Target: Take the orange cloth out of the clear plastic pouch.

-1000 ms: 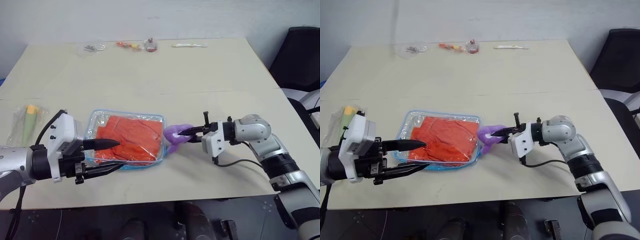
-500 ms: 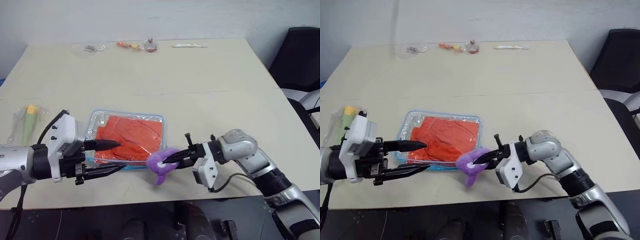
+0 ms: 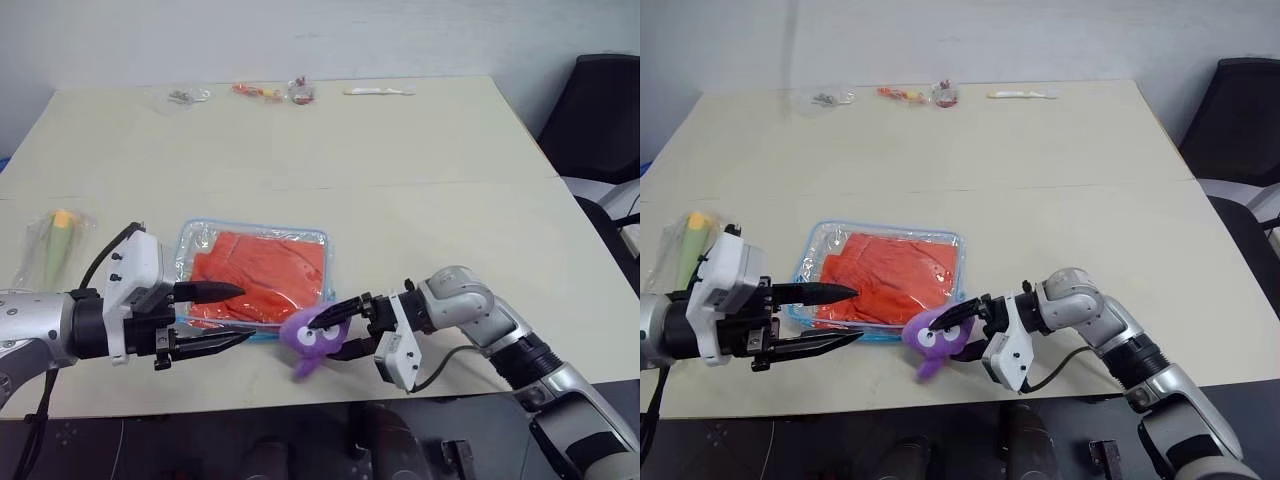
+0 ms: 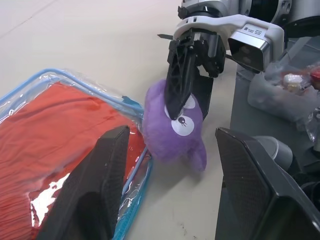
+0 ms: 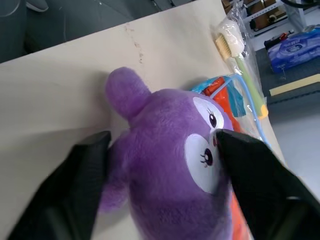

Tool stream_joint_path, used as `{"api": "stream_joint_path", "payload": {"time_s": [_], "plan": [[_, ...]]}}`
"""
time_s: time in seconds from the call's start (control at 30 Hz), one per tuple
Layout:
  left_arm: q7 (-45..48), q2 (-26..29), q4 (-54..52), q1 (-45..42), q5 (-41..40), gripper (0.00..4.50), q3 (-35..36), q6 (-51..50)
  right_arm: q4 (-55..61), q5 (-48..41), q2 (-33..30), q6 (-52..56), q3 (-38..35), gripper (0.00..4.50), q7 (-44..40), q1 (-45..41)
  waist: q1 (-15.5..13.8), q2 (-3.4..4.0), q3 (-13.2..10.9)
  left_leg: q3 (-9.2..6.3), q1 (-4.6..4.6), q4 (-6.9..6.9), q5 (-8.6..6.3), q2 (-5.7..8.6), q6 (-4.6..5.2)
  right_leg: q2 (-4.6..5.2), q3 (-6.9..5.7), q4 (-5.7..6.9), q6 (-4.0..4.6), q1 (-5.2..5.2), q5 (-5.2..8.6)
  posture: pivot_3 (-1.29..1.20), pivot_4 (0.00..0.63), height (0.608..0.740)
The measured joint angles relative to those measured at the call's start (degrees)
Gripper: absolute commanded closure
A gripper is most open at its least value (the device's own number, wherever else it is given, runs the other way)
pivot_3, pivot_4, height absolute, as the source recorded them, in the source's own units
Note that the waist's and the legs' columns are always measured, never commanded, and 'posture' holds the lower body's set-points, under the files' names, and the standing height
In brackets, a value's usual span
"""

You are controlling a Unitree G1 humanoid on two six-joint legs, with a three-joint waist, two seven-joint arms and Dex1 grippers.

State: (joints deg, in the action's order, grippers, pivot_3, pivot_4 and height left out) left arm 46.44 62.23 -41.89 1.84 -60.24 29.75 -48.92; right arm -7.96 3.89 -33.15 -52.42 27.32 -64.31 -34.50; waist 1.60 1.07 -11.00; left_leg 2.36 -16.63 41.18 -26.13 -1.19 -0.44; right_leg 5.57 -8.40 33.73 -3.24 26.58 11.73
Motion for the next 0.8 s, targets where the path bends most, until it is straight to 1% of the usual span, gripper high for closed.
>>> {"api": "stream_joint_path", "payload": {"time_s": [0.07, 0.23, 0.37, 0.47, 0.57, 0.67, 0.8], "plan": [[0.1, 0.0, 0.0, 0.0, 0.13, 1.59, -0.05, 0.01, 2.64, -1.01, -1.74, 0.05, -0.1, 0.09, 0.11, 0.09, -0.06, 0.0, 0.0, -0.02, 0.0, 0.0, 0.0, 0.0, 0.0, 0.01, 0.0, -0.01, 0.0, 0.0, 0.0, 0.0, 0.15, 0.74], [0.91, -0.01, 0.05, 0.16, 1.03, 1.59, -0.23, 0.22, 9.19, -4.94, -8.81, 0.76, -1.6, 0.09, 0.15, 2.16, -0.14, -0.01, 0.0, -0.04, -0.01, -0.01, -0.01, -0.01, -0.01, 0.0, -0.02, -0.03, 0.0, -0.02, 0.0, 0.0, 0.15, 0.74], [1.41, 0.0, 0.46, -0.39, 1.6, 1.59, -1.1, 0.33, 13.84, -11.27, -15.24, 9.86, -4.97, 0.09, -0.07, 6.68, -0.2, -0.02, 0.0, -0.03, -0.01, 0.01, -0.01, 0.0, -0.01, 0.02, 0.0, -0.03, 0.0, -0.04, 0.0, 0.0, 0.15, 0.74], [1.65, 0.0, 1.0, -1.63, 2.03, 1.59, -2.17, 0.54, 13.87, -14.87, -18.22, 17.06, -7.91, 0.09, -1.33, 6.83, -0.2, -0.02, 0.0, -0.02, 0.03, 0.0, -0.01, -0.01, -0.01, 0.01, 0.0, -0.01, 0.0, -0.06, 0.0, 0.0, 0.15, 0.74], [1.64, -0.02, 1.3, -2.72, 2.14, 1.59, -3.68, 0.78, 9.83, -15.88, -18.35, 21.4, -9.6, 0.09, -3.0, 5.8, -0.16, -0.04, -0.01, 0.03, 0.05, -0.02, -0.01, -0.01, -0.01, 0.0, 0.01, -0.01, 0.0, -0.06, 0.0, 0.0, 0.15, 0.74], [1.07, -0.59, 1.43, -4.1, 2.18, 1.59, -5.61, 0.92, 4.44, -16.75, -15.41, 24.44, -9.83, 0.09, -4.69, 3.57, -0.08, -0.03, -0.01, 0.05, 0.06, -0.02, -0.01, -0.01, -0.01, -0.01, -0.01, 0.0, 0.0, -0.06, 0.0, 0.0, 0.15, 0.74], [-2.52, -3.39, 1.73, -9.08, 2.92, 1.59, -13.03, 0.52, -3.84, -15.01, -10.45, 23.22, -9.72, 0.09, -6.45, -1.62, -0.11, -0.03, -0.01, 0.07, 0.06, 0.0, -0.01, 0.0, -0.01, 0.0, 0.03, 0.03, 0.0, -0.05, 0.0, 0.0, 0.15, 0.74]]}}
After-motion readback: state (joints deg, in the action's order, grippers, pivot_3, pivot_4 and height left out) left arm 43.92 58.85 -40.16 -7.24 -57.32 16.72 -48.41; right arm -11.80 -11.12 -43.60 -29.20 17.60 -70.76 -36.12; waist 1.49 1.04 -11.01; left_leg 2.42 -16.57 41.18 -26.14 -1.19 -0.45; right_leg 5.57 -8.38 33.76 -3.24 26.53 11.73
